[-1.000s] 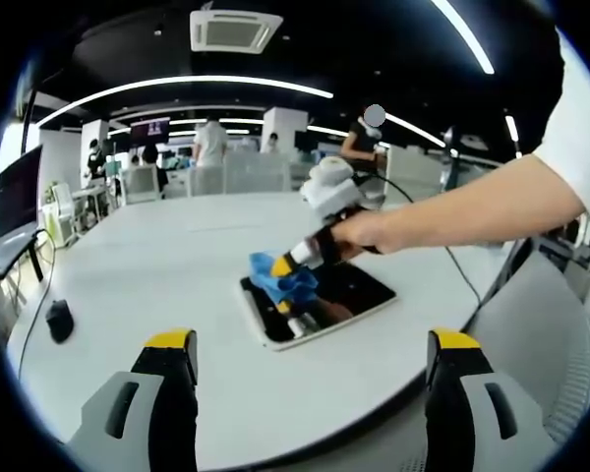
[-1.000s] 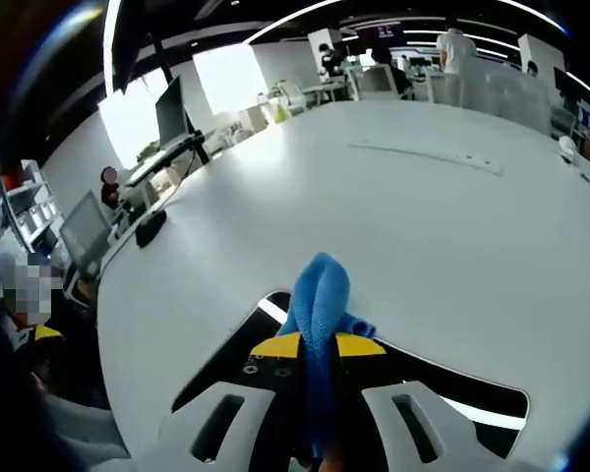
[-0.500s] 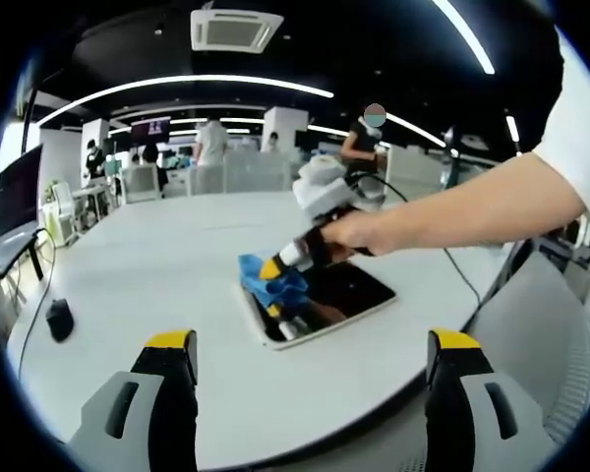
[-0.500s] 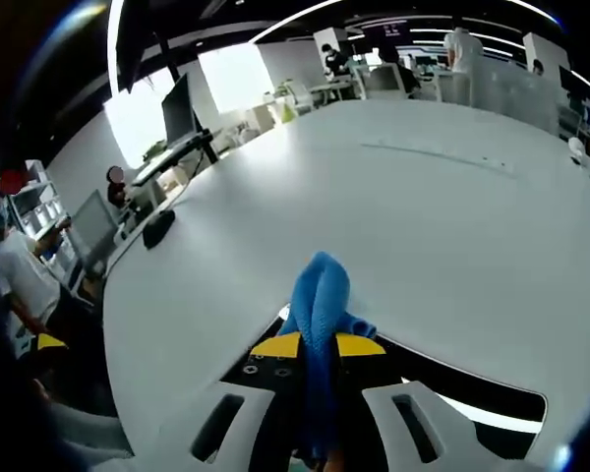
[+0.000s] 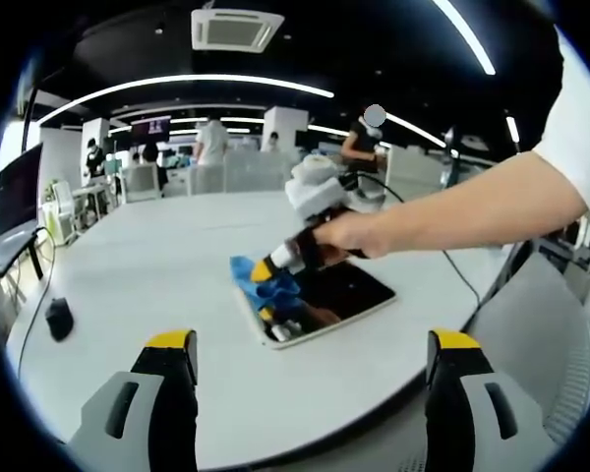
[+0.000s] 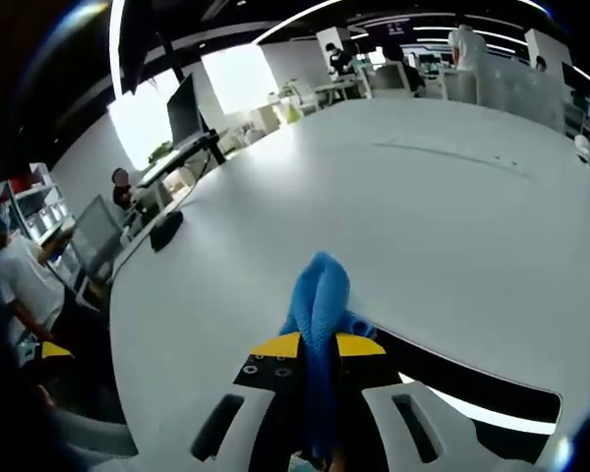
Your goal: Wipe the mirror surface with the cleaning cloth until all visible marks leave the cleaned area.
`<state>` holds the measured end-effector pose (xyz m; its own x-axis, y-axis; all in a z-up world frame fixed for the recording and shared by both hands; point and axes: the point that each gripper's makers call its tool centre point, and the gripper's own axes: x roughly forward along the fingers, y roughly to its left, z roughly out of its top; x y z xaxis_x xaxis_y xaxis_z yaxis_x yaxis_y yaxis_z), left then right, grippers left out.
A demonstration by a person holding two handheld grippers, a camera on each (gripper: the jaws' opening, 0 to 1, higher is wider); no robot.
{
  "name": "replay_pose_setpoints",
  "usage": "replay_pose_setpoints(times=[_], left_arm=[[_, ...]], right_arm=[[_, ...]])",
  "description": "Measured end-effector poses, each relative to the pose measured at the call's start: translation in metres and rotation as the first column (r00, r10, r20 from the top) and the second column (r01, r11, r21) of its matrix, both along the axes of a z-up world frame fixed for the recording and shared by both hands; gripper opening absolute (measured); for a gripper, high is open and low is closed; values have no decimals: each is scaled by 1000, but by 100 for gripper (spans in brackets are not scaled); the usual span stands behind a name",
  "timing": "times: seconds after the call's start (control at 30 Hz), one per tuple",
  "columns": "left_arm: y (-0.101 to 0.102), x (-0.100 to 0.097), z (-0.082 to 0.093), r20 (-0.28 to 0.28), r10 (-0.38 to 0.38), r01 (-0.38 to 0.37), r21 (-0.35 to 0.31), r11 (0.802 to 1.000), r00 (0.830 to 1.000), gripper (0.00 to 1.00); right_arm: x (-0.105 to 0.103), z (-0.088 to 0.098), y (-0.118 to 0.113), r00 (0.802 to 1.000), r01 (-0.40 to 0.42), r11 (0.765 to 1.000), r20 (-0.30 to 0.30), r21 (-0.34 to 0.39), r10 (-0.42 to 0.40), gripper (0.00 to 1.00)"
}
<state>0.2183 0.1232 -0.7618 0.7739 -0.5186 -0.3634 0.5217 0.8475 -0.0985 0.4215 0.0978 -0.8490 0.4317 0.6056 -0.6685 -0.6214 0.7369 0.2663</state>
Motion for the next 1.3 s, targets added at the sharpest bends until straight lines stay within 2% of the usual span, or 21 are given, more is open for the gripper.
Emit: replay_pose_setpoints(times=[0.53,1.3], left_arm=[[0,0,1,6,1,-1,0,1000,1000,98],[-1,0,1,10,-6,6,6,1000,1000,97]], right_arm=[[0,0,1,1000,-4,1000,-3,0,4,6],[-19,1,6,1000,-26,1000,9,-7,26,6]])
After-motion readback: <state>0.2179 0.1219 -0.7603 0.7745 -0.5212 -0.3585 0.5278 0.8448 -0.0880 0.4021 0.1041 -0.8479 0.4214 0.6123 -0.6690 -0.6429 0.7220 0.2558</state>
